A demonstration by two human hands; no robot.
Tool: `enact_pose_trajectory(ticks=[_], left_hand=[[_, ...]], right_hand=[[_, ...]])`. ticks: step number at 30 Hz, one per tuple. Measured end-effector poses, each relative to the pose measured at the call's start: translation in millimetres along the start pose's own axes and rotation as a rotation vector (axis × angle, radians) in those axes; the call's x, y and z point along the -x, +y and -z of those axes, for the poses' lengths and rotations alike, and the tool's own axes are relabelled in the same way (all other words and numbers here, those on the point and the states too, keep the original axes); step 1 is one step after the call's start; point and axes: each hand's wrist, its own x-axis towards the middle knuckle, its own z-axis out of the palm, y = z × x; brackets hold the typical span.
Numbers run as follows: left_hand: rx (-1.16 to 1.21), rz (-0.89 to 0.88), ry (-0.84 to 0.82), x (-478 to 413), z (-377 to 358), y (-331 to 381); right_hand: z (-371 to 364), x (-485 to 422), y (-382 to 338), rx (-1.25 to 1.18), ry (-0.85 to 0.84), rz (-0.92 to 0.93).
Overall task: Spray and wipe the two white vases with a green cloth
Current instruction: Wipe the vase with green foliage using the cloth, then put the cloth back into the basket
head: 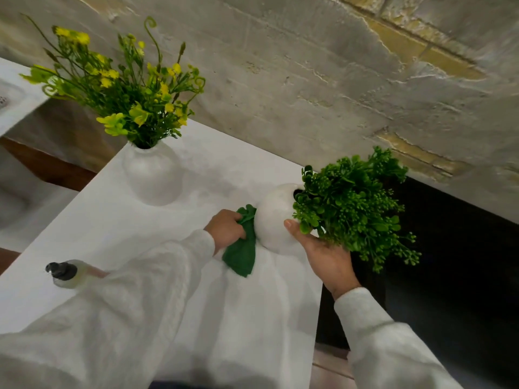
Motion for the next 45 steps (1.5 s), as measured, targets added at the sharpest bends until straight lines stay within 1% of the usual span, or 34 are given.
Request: enact_pose_trajectory(ticks=[2,4,6,8,10,11,13,15,17,20,22,24,29,33,36,40,45], left_hand=[[0.022,0.029,-0.069,12.9,-6.3,-5.9],[0.024,0.039,-0.167,29.1,-19.3,-12.5],[0.001,0.034,-0.229,42.0,-33.2,-19.6],[0.031,0.023,-0.240,52.2,-41.8,-26.4],[0.099,0.018,-0.223,61.3,-40.1,-30.7],[0.138,0.022,-0.211,66.0,-36.3,-31.7],[0.228,0.030,-0.182,76.8,-24.9,-31.2],[0.338,0.022,-0.165,90.7,-10.7,-29.0],[0.443,-0.006,-0.170,104.6,0.7,-25.4],[0.560,-0.057,-0.151,122.1,10.1,-19.3],[0.598,-0.086,-0.141,133.0,16.7,-14.4],[0.612,-0.123,-0.137,142.3,24.8,-8.2],[0.594,-0.257,-0.092,162.1,59.2,21.0],[0.576,-0.372,-0.013,177.4,95.7,51.5],[0.562,-0.441,0.039,197.8,136.6,60.2],[0.495,-0.522,0.092,233.0,196.9,50.6],[0.521,-0.593,0.090,279.4,267.9,20.3]], right_hand=[[-0.2,-2.5,-1.0,-0.104,0.017,-0.006],[0.9,0.6,-2.5,-0.087,0.048,-0.002],[2.8,-1.0,1.1,-0.090,0.022,-0.007],[4.7,5.9,-4.4,-0.084,0.016,-0.004],[3.8,10.9,-4.2,-0.130,0.043,-0.011],[1.7,14.9,-2.8,-0.180,0.082,-0.006],[-7.8,18.6,10.4,-0.354,0.193,0.012],[-20.3,23.7,27.5,-0.501,0.238,-0.007],[-35.7,31.4,41.7,-0.524,0.155,-0.068],[-57.7,40.8,42.6,-0.546,-0.097,-0.101],[-68.3,47.5,27.4,-0.631,-0.223,-0.069],[-72.1,49.1,8.7,-0.719,-0.257,-0.004],[-62.8,50.6,-47.1,-0.813,-0.194,0.150],[-55.4,55.1,-99.1,-0.785,-0.148,0.279],[-60.4,66.1,-147.1,-0.731,-0.112,0.399],[-86.4,91.8,-203.5,-0.671,-0.085,0.520],[-141.4,131.2,-260.3,-0.682,-0.066,0.585]])
